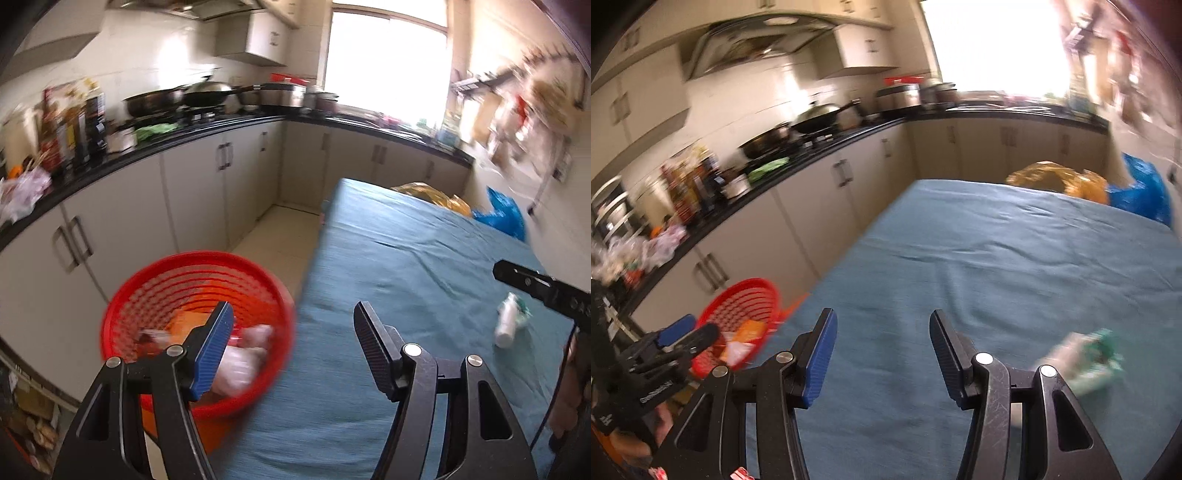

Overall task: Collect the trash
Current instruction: 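Move both tools back to the spray bottle and tissue pack, then grasp the white spray bottle with the left tool while the right tool grasps the green tissue pack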

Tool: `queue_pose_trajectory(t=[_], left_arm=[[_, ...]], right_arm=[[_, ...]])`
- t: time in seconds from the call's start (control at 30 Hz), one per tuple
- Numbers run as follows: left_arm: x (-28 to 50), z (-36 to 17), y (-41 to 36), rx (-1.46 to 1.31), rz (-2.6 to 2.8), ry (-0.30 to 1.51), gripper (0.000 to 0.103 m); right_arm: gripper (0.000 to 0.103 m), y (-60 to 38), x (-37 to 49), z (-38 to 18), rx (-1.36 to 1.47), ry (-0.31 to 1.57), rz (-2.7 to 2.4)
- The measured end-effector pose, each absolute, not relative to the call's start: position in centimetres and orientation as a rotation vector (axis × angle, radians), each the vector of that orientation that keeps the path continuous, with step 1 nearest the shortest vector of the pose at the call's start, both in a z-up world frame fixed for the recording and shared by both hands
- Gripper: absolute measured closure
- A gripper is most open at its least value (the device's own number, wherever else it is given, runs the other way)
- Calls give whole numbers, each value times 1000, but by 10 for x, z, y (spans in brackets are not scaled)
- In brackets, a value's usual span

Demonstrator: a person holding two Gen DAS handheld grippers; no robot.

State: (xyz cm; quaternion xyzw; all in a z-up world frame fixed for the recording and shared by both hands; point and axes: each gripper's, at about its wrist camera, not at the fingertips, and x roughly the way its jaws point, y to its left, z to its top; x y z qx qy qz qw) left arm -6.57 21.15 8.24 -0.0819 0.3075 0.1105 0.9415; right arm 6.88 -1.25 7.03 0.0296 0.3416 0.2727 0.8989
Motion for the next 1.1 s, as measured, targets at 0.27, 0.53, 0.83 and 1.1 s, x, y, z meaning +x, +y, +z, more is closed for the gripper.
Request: queue_pose_trajectory(t=[0.27,0.53,0.83,1.1], left_arm=[[-35,85,119,-70,44,705,28],[30,65,11,53,-155,838,27],[85,24,-43,159,-161,960,50],[92,18,-7,27,-117,964,74]], right_arm=[[47,-131,90,61,195,684,401],[47,-209,110,43,449,726,298],[47,-220,110,42,517,744,282],[48,-209,123,24,473,813,249]])
